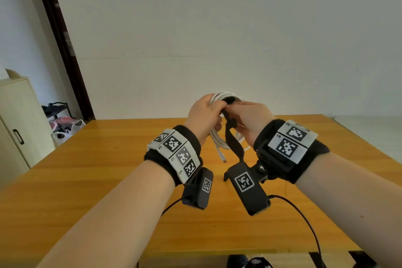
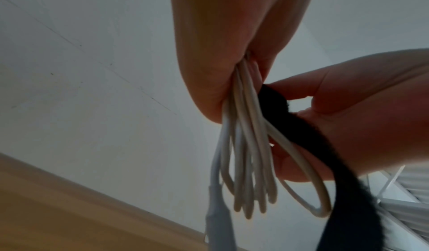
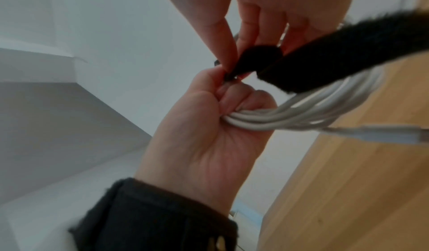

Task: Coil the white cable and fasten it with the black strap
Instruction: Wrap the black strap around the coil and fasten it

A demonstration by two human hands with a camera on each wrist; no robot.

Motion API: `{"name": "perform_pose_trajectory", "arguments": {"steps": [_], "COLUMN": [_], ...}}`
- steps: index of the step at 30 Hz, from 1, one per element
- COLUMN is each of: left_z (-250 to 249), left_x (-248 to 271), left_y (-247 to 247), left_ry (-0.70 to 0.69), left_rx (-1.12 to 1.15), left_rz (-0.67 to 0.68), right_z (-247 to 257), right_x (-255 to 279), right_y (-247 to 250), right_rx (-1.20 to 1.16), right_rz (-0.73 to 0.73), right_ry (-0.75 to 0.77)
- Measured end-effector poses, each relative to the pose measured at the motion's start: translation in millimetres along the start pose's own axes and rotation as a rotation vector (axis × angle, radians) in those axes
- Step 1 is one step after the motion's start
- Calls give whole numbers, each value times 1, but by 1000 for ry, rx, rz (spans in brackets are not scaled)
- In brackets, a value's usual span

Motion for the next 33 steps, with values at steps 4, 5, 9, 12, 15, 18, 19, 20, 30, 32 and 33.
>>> {"name": "perform_pose_trajectory", "arguments": {"steps": [4, 5, 9, 12, 15, 18, 19, 20, 30, 32, 33], "left_z": [-1, -1, -3, -7, -9, -8, -9, -9, -13, -12, -11], "left_x": [0, 0, -1, -1, 1, 2, 2, 2, 5, 5, 5], "left_y": [-1, 0, 8, 11, 8, 7, 6, 6, 0, -2, -2], "left_ry": [-1, -5, -54, -104, -108, -84, -87, -91, -146, -145, -149], "left_rx": [-19, -23, -50, -89, -103, -95, -92, -92, -141, -141, -148], "left_rz": [2, -1, -23, -24, -26, -52, -62, -69, -37, -24, -20], "right_z": [-2, -2, -4, -6, -10, -16, -19, -22, -21, -20, -14], "right_x": [2, 2, 3, 1, -2, -8, -10, -12, -13, -12, -9], "right_y": [1, 2, 4, 6, 7, 2, 0, -1, -6, -15, -18], "right_rx": [-5, -10, -10, 100, 90, 19, -7, -49, -628, -770, -758], "right_rz": [-63, -82, -71, -56, -38, 7, 24, 41, -3, 111, 190], "right_ry": [-1, 8, 0, -7, -58, -119, -149, -180, -331, -358, -278]}}
Point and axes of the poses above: each hand's wrist, its own x-axis away from the middle knuckle, its own y-axis out of the back of the hand, z = x × y, the point moved 8 cm from there along -x, towards the middle knuckle, and after that the axes turned 1 degree about -z, right-handed, at the moved point
